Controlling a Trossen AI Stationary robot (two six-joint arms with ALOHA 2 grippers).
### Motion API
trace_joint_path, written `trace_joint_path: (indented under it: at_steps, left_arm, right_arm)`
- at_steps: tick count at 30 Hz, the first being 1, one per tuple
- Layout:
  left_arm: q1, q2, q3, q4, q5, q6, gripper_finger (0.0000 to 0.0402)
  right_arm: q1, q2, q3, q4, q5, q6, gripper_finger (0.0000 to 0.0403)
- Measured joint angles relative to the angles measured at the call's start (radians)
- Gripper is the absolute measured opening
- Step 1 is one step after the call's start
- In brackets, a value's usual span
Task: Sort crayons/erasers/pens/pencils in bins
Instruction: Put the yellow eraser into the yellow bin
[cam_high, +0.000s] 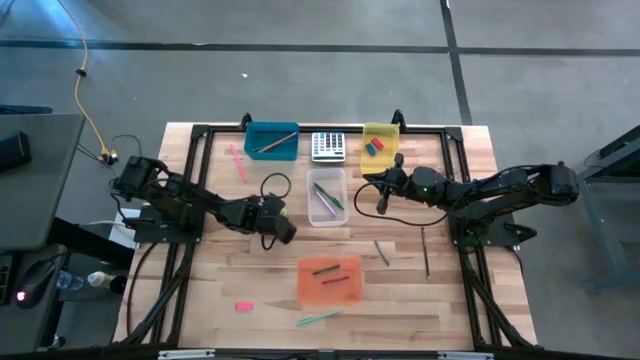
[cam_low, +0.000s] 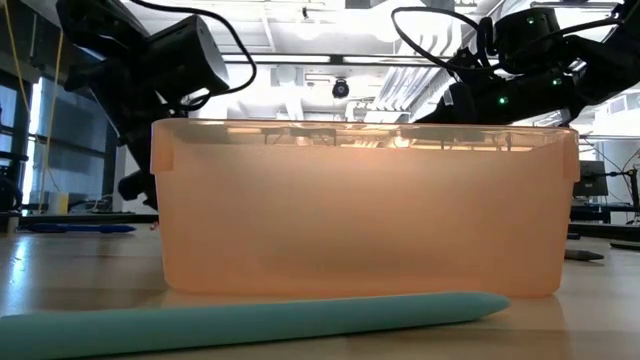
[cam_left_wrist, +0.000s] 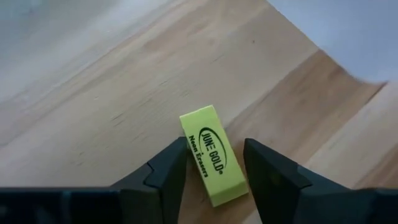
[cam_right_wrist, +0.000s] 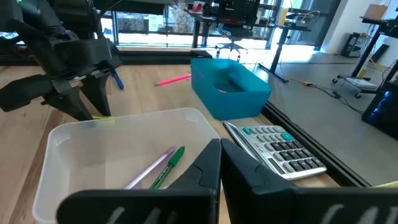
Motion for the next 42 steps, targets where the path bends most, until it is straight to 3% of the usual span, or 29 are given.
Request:
trace_joint_path:
  at_steps: [16, 30, 42]
  left_arm:
    - [0.042, -0.107, -0.007, -0.13, 0.127, 0.282, 0.0047]
    - [0.124, -0.251, -0.005, -0.142, 0.16, 0.456, 0.0042]
    - [0.143, -0.262, -0.003, -0.003, 0.145, 0.597, 0.0042]
  right_arm:
    - [0.0, 0.0, 0.0, -0.001, 0.0, 0.001, 0.0]
    - [0.0, 0.0, 0.0, -0.001, -0.001, 0.012, 0.0]
    - [0.0, 0.0, 0.005, 0.036, -0.044, 0.195, 0.0]
